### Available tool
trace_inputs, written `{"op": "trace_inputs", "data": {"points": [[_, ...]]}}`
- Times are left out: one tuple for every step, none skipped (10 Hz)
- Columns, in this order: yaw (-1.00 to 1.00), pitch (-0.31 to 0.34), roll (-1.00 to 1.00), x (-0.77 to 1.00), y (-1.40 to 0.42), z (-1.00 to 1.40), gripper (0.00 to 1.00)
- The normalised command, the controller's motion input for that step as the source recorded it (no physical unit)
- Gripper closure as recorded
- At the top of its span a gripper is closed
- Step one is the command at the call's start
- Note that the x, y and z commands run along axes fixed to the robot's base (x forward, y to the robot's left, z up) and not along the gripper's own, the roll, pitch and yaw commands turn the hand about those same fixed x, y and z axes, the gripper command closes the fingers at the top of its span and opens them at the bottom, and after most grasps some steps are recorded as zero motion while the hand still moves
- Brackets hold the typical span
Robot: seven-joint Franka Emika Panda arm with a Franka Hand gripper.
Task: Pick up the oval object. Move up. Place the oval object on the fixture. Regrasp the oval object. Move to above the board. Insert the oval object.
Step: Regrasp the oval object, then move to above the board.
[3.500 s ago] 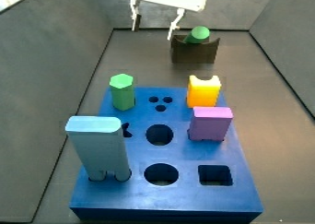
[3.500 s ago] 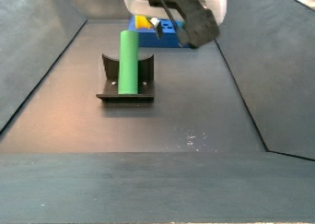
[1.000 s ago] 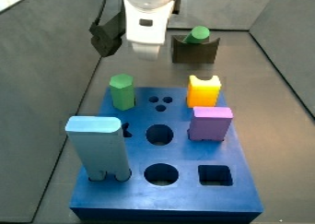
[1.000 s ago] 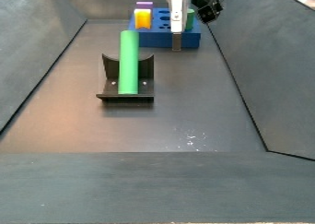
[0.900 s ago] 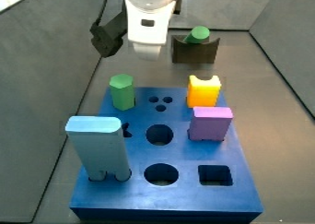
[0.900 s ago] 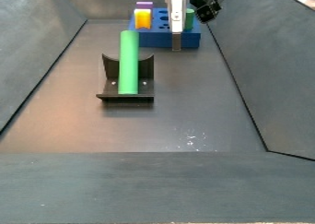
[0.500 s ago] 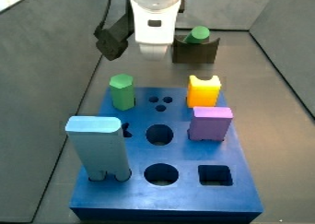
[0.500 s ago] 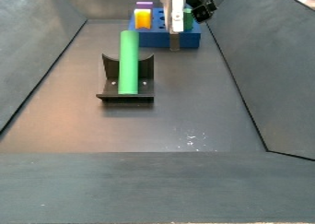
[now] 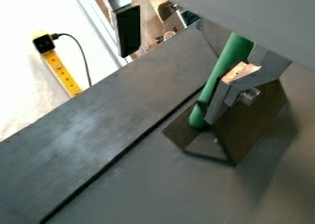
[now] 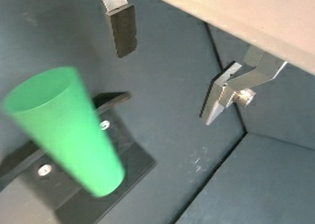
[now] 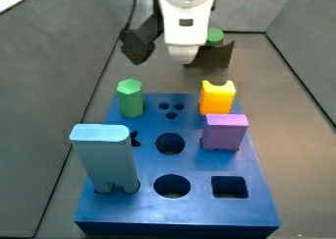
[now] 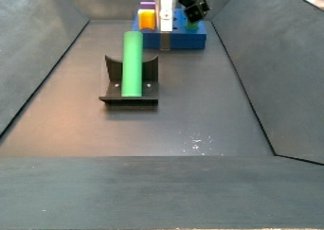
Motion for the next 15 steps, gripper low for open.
{"op": "trace_inputs", "data": {"points": [[-0.05,0.001,0.08,1.0,-0.01,-0.04,0.0],[-0.06,0.037,0.08,1.0,-0.01,-0.05,0.0],[-0.05,0.06,0.07,1.0,-0.01,-0.04,0.0],[-0.04,0.089,0.08,0.93,-0.01,-0.04,0.0],[-0.03,0.099,0.08,0.87,-0.01,-0.04,0.0],[-0.01,0.118,0.08,0.75,-0.01,-0.03,0.0],[0.01,0.129,0.09,0.67,-0.01,-0.03,0.0],[0.03,0.138,0.1,0.56,-0.01,-0.03,0.0],[0.05,0.145,0.11,0.49,-0.01,-0.03,0.0],[0.06,0.146,0.11,0.4,-0.01,-0.03,0.0],[0.07,0.146,0.11,0.36,-0.02,-0.02,0.0],[0.09,0.146,0.1,0.28,-0.02,-0.03,0.0],[0.09,0.143,0.1,0.22,-0.02,-0.02,0.0],[0.0,0.0,0.0,0.0,0.0,0.0,1.0],[0.04,-0.266,-0.04,0.04,-0.17,1.0,1.0]]}}
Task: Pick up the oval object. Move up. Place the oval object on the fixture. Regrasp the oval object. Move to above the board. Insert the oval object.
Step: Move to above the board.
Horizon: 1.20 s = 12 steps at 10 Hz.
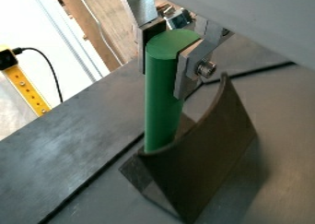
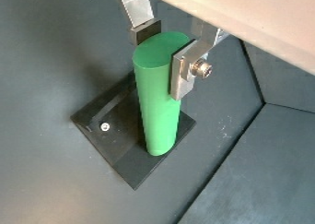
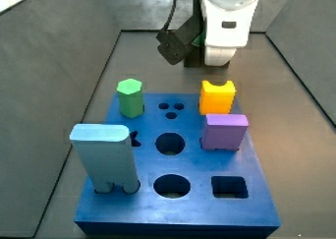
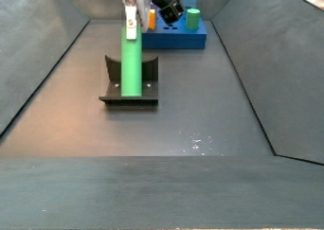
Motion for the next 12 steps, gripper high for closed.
{"op": "trace_inputs", "data": {"points": [[0.01,-0.25,-0.04,0.03,-0.17,1.0,1.0],[-0.02,-0.216,-0.03,0.02,-0.16,1.0,1.0],[-0.08,-0.151,-0.02,0.01,-0.15,1.0,1.0],[-0.11,-0.098,-0.02,0.01,-0.14,1.0,1.0],[-0.14,-0.024,-0.02,0.01,-0.13,1.0,1.0],[-0.15,0.011,-0.02,0.0,-0.12,1.0,1.0],[-0.13,0.097,-0.02,0.0,-0.11,1.0,1.0],[-0.11,0.128,-0.02,-0.01,-0.1,1.0,1.0],[-0.06,0.176,-0.01,-0.01,-0.09,1.0,1.0],[-0.04,0.19,-0.01,-0.01,-0.09,1.0,1.0],[0.02,0.207,-0.02,-0.01,-0.07,0.95,1.0],[0.04,0.213,-0.02,0.0,-0.06,0.84,1.0]]}}
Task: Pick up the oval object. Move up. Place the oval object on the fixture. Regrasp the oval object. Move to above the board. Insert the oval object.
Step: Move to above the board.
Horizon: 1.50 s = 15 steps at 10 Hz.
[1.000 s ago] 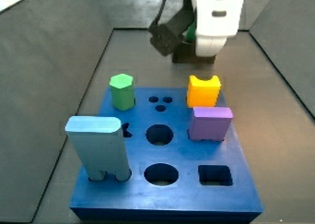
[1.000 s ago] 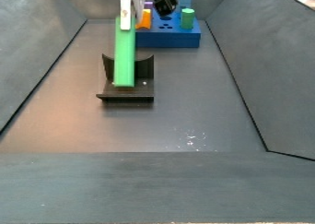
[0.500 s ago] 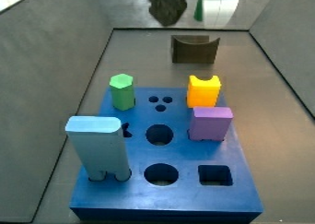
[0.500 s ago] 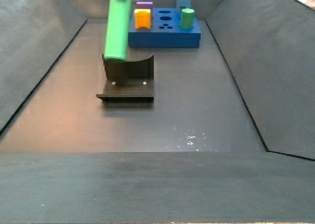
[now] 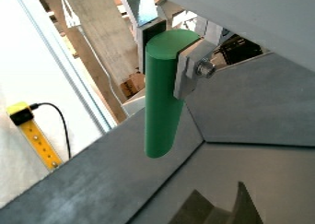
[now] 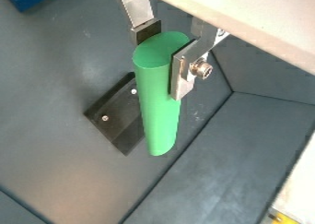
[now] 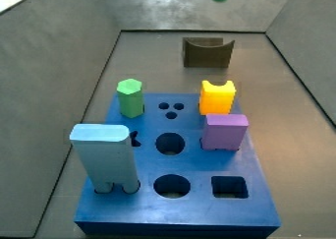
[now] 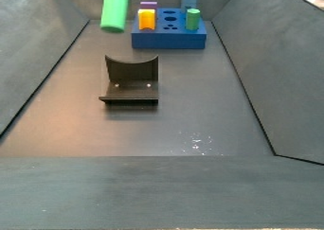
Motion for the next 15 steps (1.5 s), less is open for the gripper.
{"op": "trace_inputs", "data": {"points": [[0.08,0.216,-0.02,0.01,-0.04,0.63,1.0],[0.1,0.212,-0.02,0.02,-0.03,0.48,1.0],[0.12,0.198,-0.02,0.02,-0.03,0.32,1.0],[1.0,0.13,-0.51,-0.67,-1.0,0.36,1.0],[1.0,0.118,-0.5,-0.66,-1.0,0.34,1.0],[1.0,0.09,-0.49,-0.65,-1.0,0.36,1.0],[1.0,0.062,-0.49,-0.64,-1.0,0.35,1.0],[1.0,0.026,-0.47,-0.63,-1.0,0.36,1.0],[1.0,-0.003,-0.46,-0.62,-1.0,0.37,1.0],[1.0,-0.028,-0.45,-0.54,-0.88,0.33,1.0],[1.0,-0.062,-0.44,-0.31,-0.52,0.21,1.0],[1.0,-0.085,-0.43,-0.18,-0.31,0.14,1.0],[1.0,-0.118,-0.42,-0.08,-0.15,0.08,1.0],[1.0,-0.144,-0.4,-0.05,-0.09,0.06,1.0],[1.0,-0.173,-0.39,-0.04,-0.04,0.03,1.0]]}}
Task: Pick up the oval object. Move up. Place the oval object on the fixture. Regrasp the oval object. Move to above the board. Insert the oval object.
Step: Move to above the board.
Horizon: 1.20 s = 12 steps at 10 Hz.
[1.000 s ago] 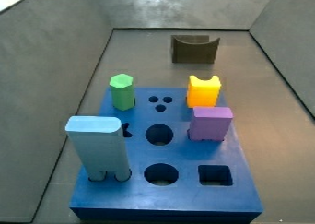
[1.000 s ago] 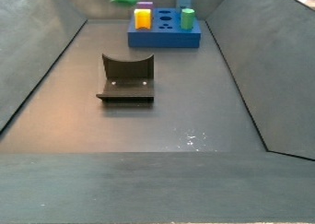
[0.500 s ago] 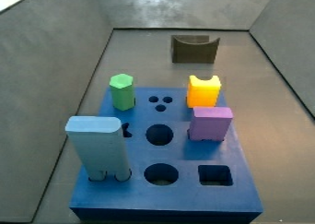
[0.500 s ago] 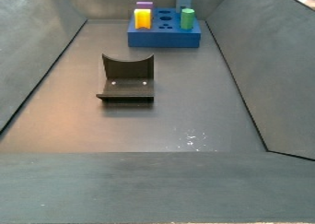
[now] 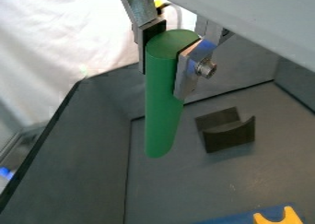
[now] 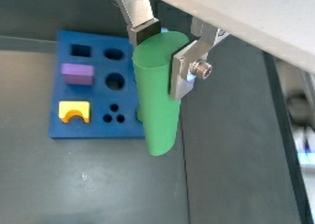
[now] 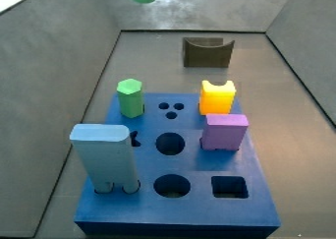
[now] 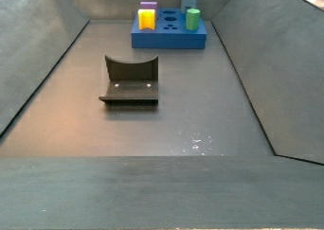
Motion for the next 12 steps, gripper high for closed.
{"op": "trace_inputs", "data": {"points": [[1.0,-0.204,-0.38,-0.04,-0.02,0.02,1.0],[1.0,-0.226,-0.38,-0.03,-0.01,0.02,1.0],[1.0,-0.28,-0.35,-0.05,0.01,0.0,1.0],[1.0,-0.307,-0.34,-0.06,0.02,-0.01,1.0],[1.0,-0.363,-0.32,-0.08,0.03,0.0,1.0],[1.0,-0.4,-0.3,-0.08,0.03,0.0,1.0],[1.0,-0.455,-0.28,-0.08,0.02,-0.01,1.0],[1.0,-0.481,-0.26,-0.07,0.02,0.0,1.0],[1.0,-0.539,-0.22,-0.07,0.02,-0.01,1.0],[0.87,-0.527,-0.16,-0.06,0.02,-0.01,1.0],[0.59,-0.411,-0.09,-0.06,0.02,-0.01,1.0],[0.44,-0.332,-0.06,-0.06,0.01,0.0,1.0]]}}
